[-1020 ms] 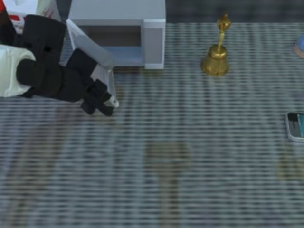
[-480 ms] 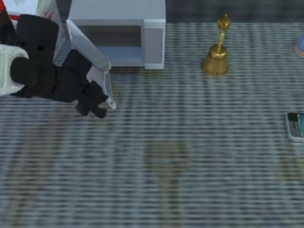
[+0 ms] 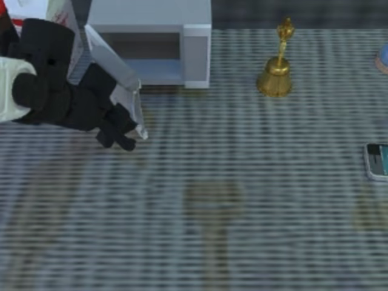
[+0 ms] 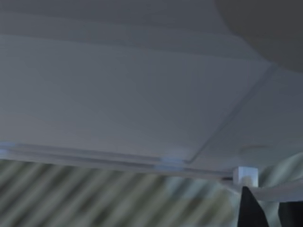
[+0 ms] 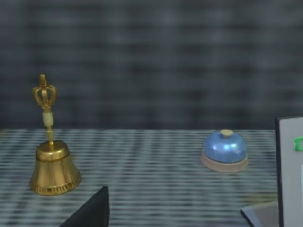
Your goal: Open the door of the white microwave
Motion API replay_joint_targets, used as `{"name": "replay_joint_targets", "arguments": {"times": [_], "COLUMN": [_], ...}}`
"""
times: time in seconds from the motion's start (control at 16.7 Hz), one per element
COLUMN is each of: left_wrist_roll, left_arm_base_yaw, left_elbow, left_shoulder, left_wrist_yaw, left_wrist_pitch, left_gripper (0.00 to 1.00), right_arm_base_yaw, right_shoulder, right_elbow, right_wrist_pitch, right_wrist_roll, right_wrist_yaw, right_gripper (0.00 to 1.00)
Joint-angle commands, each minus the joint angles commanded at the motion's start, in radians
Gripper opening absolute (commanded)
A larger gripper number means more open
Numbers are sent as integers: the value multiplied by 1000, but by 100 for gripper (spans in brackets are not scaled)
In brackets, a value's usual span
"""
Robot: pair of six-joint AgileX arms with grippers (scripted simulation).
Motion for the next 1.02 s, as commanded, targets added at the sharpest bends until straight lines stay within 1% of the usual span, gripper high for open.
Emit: {"name": "replay_joint_targets", "arguments": {"times": [0.84, 1.02], "left_wrist_roll": [0, 7], "left_arm_base_yaw": [0, 0], "left_elbow": [0, -4], "left_shoulder": [0, 1], "left_wrist_yaw": [0, 11], "left_wrist_pitch": [0, -7], "left_gripper": [0, 0], "right_arm_base_yaw": [0, 0], "right_shoulder": [0, 0], "right_elbow": [0, 0], "right_wrist_pitch": [0, 0], "right_wrist_roll": [0, 0], "right_wrist_yaw": [0, 0], "right_gripper": [100, 100]}}
